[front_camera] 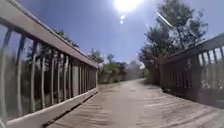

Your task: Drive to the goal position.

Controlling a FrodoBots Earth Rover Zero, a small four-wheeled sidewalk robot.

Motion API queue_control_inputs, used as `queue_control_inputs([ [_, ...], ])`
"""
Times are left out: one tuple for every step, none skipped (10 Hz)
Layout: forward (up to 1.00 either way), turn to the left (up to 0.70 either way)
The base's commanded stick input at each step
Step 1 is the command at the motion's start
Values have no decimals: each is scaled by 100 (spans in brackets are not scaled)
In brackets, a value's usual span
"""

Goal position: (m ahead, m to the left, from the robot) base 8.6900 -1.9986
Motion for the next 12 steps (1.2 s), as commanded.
queue_control_inputs([
  [44,2],
  [44,2],
  [44,2],
  [44,2],
  [44,2],
  [44,2],
  [44,2],
  [44,2],
  [44,2],
  [44,2],
  [44,2],
  [44,2],
])
